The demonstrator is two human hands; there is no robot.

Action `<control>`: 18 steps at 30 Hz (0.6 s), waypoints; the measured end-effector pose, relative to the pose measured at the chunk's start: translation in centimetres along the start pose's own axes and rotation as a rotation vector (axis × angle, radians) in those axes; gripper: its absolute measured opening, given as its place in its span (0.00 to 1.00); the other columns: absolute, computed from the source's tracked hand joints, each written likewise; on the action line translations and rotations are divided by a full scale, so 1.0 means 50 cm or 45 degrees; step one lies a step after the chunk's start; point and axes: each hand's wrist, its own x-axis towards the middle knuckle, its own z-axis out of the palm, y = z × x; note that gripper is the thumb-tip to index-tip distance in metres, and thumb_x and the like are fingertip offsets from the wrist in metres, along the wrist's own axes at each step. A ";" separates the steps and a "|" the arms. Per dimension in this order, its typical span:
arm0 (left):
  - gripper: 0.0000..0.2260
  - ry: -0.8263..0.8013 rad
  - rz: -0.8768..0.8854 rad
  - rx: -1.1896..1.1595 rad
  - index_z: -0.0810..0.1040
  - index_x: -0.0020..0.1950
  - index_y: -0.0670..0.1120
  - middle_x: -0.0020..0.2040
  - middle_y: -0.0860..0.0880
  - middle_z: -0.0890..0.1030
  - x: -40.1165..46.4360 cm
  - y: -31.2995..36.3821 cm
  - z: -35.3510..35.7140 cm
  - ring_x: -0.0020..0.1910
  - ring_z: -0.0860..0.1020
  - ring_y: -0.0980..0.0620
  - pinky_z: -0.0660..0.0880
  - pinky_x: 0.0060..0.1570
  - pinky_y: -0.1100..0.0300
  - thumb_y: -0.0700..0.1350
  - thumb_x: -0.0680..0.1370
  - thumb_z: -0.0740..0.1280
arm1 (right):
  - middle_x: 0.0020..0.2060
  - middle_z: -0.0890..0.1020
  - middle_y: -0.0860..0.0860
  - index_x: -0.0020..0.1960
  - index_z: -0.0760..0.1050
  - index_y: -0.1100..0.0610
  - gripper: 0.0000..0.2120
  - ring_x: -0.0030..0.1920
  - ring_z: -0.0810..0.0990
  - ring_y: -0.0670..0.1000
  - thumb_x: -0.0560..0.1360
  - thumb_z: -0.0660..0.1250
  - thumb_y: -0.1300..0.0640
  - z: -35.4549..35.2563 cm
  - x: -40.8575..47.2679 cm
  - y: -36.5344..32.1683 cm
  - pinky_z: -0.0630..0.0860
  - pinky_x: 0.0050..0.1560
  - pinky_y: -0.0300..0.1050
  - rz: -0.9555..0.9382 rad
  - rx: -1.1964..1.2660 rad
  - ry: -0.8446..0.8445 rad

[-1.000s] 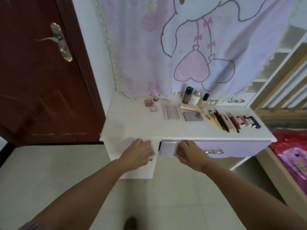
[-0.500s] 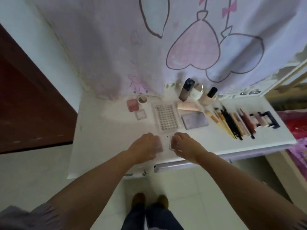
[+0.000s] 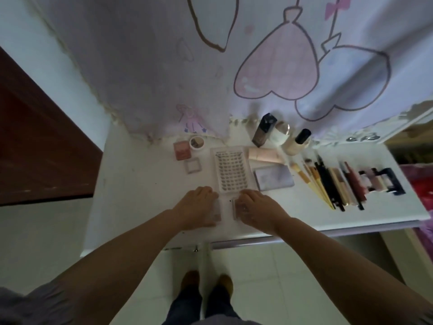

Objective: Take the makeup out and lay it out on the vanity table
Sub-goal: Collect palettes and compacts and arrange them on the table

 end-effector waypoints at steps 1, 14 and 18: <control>0.29 0.033 0.008 -0.031 0.63 0.71 0.45 0.68 0.45 0.66 0.004 0.002 -0.016 0.65 0.67 0.44 0.65 0.62 0.53 0.57 0.74 0.66 | 0.64 0.72 0.54 0.64 0.69 0.58 0.21 0.61 0.74 0.57 0.75 0.65 0.49 -0.017 -0.002 -0.001 0.72 0.54 0.49 0.058 0.023 0.022; 0.38 0.285 0.559 0.269 0.49 0.77 0.56 0.77 0.49 0.58 0.104 0.225 -0.170 0.76 0.55 0.47 0.51 0.72 0.40 0.68 0.71 0.28 | 0.74 0.36 0.51 0.75 0.33 0.48 0.32 0.76 0.37 0.55 0.73 0.28 0.37 -0.083 -0.235 -0.031 0.38 0.70 0.66 1.237 -0.143 0.400; 0.29 0.263 0.712 0.291 0.65 0.73 0.50 0.68 0.42 0.73 0.070 0.315 -0.123 0.67 0.72 0.43 0.68 0.62 0.36 0.61 0.80 0.39 | 0.76 0.35 0.52 0.74 0.29 0.48 0.30 0.75 0.32 0.54 0.75 0.30 0.39 -0.004 -0.341 -0.107 0.33 0.69 0.67 1.588 -0.080 0.362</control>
